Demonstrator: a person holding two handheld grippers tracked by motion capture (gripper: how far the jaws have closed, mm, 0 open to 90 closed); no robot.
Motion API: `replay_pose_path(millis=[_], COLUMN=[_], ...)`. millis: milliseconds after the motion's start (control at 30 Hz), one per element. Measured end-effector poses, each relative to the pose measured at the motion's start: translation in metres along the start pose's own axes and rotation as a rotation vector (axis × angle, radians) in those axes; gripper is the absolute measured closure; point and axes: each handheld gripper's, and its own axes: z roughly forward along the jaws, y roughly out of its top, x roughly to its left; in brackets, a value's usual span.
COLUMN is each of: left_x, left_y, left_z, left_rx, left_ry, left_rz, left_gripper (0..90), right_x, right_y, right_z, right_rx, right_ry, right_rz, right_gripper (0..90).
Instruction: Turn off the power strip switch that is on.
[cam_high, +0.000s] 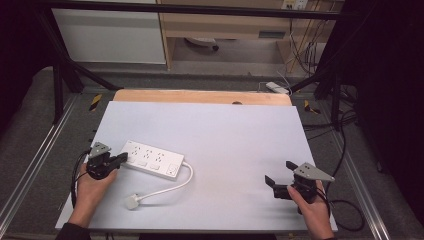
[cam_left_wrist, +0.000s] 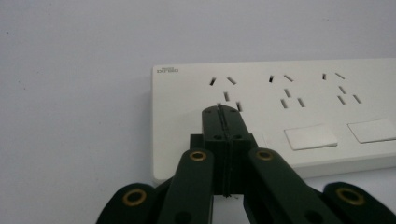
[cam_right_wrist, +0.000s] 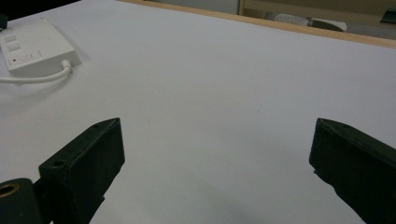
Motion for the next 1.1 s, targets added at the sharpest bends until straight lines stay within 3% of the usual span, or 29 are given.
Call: replay_pose_path(millis=[1100], left_x=[-0.0001], left_y=[-0.0002], left_z=[0.0021], left_rx=[-0.007], left_ry=[0.006], left_rz=[-0.002], left_gripper=[90.0], right_x=[-0.0002], right_y=[0.0], right_z=[0.0002], right_rx=[-0.001], right_ry=[-0.002], right_rz=[-0.002], right_gripper=[3.7])
